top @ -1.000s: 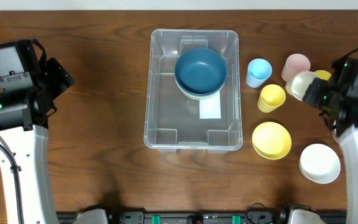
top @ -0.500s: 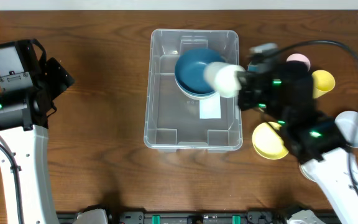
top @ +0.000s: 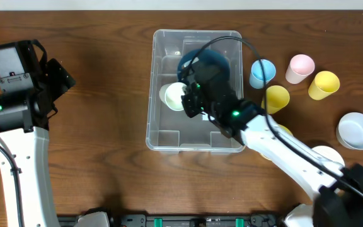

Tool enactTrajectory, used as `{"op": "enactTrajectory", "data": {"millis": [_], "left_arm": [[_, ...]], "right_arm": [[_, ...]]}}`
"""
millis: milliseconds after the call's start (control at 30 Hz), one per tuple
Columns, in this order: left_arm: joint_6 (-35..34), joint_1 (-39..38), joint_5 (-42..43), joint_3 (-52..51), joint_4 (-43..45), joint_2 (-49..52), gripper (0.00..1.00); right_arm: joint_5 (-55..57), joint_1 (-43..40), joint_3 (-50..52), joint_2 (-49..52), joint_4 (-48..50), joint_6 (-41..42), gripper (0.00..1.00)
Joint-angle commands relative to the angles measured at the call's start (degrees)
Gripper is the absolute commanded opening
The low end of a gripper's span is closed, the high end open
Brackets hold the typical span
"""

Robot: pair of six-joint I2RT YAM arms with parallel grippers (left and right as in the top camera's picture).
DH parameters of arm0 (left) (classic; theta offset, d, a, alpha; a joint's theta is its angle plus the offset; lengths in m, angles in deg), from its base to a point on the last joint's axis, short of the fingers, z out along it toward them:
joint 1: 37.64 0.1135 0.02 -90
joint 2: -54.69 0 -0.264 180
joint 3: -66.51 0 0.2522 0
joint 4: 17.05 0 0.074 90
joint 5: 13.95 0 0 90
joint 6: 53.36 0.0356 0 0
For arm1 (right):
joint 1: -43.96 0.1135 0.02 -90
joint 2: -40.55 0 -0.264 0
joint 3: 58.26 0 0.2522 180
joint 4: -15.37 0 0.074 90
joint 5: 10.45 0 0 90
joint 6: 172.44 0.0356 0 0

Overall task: Pack container
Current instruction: 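Lower the cream cup into the bin beside the bowls and release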

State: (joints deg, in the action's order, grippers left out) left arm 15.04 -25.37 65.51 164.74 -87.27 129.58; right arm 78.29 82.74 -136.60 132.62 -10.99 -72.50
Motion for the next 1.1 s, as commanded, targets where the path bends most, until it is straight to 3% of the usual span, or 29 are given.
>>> {"op": "enactTrajectory", "data": {"millis": [0,1067], "left_arm": [[-0.07,0.26,-0.63,0.61,-0.07,0.33,0.98],[-0.07,0.26,-0.63,0.61,-0.07,0.33,0.98]], "right_arm": [[2.03,0.92,-1.27,2.91,1.66,-0.5,0.01],[5.92,1.62,-1.29,11.89,2.8,0.74,0.01]]}}
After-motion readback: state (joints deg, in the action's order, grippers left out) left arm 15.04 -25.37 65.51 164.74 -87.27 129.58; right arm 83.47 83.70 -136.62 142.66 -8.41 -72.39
